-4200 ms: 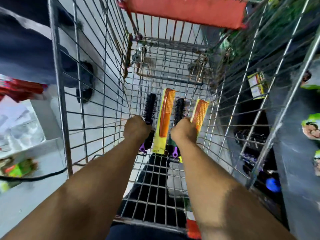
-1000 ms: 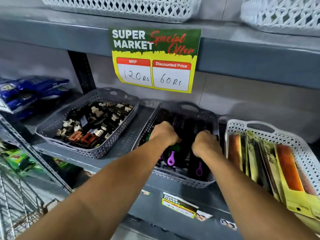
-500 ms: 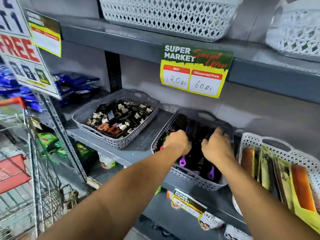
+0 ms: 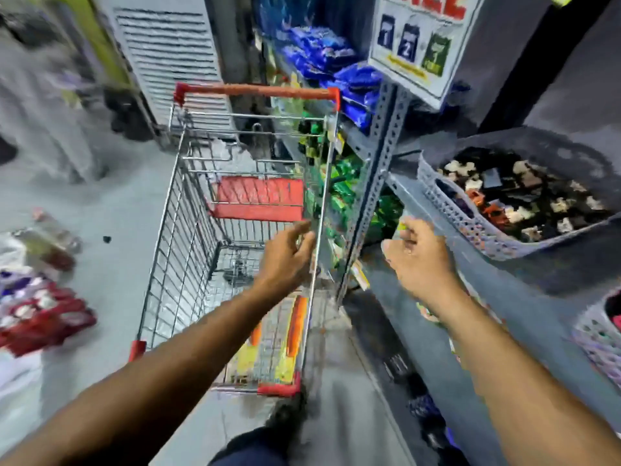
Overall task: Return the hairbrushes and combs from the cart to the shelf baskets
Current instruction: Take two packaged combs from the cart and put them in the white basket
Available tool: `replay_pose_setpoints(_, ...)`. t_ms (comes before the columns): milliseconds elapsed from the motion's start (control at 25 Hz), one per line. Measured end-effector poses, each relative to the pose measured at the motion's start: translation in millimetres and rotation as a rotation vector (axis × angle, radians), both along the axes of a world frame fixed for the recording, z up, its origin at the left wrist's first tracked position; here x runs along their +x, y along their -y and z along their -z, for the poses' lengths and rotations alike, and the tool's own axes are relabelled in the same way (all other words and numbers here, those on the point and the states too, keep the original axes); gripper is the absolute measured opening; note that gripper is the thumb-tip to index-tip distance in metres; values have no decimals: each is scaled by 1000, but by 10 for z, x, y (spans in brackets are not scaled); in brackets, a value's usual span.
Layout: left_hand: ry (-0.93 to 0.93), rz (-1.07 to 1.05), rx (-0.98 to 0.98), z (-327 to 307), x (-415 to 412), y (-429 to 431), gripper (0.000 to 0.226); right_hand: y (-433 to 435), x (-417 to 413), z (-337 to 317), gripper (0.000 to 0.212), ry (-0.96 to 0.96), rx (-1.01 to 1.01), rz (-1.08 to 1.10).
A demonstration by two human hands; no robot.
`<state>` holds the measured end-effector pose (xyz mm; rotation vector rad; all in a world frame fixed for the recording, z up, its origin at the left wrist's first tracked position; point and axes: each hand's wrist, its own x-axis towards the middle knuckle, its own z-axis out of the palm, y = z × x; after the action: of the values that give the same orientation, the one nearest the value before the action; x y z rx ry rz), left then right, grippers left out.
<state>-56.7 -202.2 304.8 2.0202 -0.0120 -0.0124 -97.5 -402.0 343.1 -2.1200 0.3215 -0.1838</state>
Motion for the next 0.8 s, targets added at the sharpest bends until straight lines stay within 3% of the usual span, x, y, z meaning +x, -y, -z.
replay_pose_setpoints(240,-320,-358,-41,834,353,-1215,32,-1213,826,688,51,-194,57,-228)
replay_pose_setpoints(400,-570,-476,-87,1385,377,-1509,25,-1767,1061,1350,34,-559,261,-229)
replay_pose_setpoints(480,-672,-481,-74,1710,397,-1547,26,-1931,1076,1787,28,-678,192,-167)
replay_pose_setpoints(560,-764,-448,-13,2014,377,-1526,12,-1973,1008,2167,33,-781,127,-106)
replay_pose_setpoints(680,-845,-335,131,2541,411,-1492,32,-2029,888,2766,47,-976,52,-63)
replay_pose_setpoints(800,-924,-269,215,2968,429,-1447,44,-2100,785,3204,46,-1128,-138,94)
